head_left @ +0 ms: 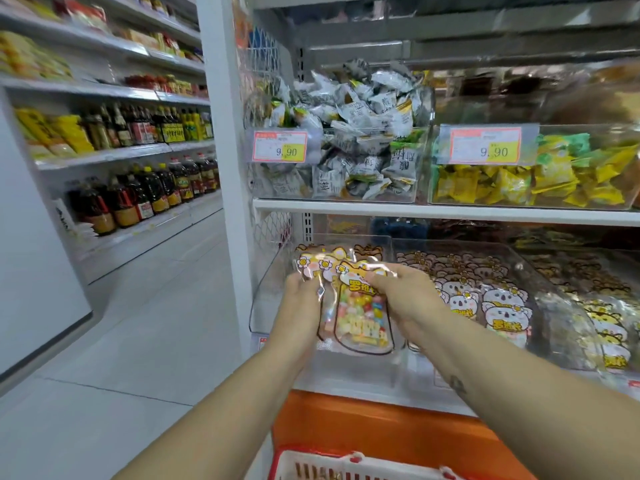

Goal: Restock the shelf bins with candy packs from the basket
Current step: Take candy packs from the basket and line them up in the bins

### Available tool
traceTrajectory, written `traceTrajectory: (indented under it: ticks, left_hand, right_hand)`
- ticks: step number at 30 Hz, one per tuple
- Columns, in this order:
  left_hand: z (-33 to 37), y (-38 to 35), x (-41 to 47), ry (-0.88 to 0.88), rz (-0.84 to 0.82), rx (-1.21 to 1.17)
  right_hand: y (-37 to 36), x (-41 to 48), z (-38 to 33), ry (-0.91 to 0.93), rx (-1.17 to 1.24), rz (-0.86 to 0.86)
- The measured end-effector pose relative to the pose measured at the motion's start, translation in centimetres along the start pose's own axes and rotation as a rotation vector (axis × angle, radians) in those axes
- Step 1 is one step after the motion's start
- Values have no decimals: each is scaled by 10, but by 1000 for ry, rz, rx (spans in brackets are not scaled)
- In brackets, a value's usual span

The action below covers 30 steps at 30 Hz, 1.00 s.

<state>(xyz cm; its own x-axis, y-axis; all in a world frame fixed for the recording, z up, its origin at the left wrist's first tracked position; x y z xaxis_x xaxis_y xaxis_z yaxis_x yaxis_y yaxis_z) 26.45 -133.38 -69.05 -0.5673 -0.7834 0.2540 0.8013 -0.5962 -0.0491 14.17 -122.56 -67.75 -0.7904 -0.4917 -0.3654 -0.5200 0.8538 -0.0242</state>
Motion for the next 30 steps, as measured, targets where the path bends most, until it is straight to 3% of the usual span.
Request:
traceTrajectory:
  ticks: [4,10,15,18,21,24,27,28,30]
  left_hand:
    - [-3,6,60,-46,-88,179]
    - [-55,10,129,-9,3,407]
    - [-108,-1,177,32,-113,693]
    - [-123,-5,195,-78,-149,948]
    - [-128,-11,204,-245,-119,1024]
    - [-121,-19,197,-508,-23,1295]
    - [-114,-24,188,-765,54,1492]
    - [-112,-23,186,-800,38,1501]
    - [-109,-22,182,-676,-109,1486]
  right_hand:
    - [-18,34,-21,5,36,75]
    - [-42,107,4,-92,99,238]
    - [-51,160,27,-99,61,337]
    - [-58,177,25,-24,-37,313]
    - [-62,189,23,58,-125,303]
    - [-59,197,23,51,-243,451]
    - [-59,201,23,49,-271,495]
    - [-59,202,23,59,-283,513]
    - [-59,206,26,63,-247,536]
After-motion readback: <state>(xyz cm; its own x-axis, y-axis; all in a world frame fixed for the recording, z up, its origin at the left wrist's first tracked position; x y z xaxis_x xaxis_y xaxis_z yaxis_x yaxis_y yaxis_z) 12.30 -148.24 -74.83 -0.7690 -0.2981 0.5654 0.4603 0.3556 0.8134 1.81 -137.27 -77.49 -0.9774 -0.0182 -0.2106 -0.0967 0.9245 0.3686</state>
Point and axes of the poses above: each hand's wrist, its own x-axis towards the middle knuckle, its own y-axis out of the back of the hand, z = x × y, the point moved 4 cm from there along x, towards the middle knuckle, and after that the axes turned 15 degrees about -y, right-handed, at the moved point
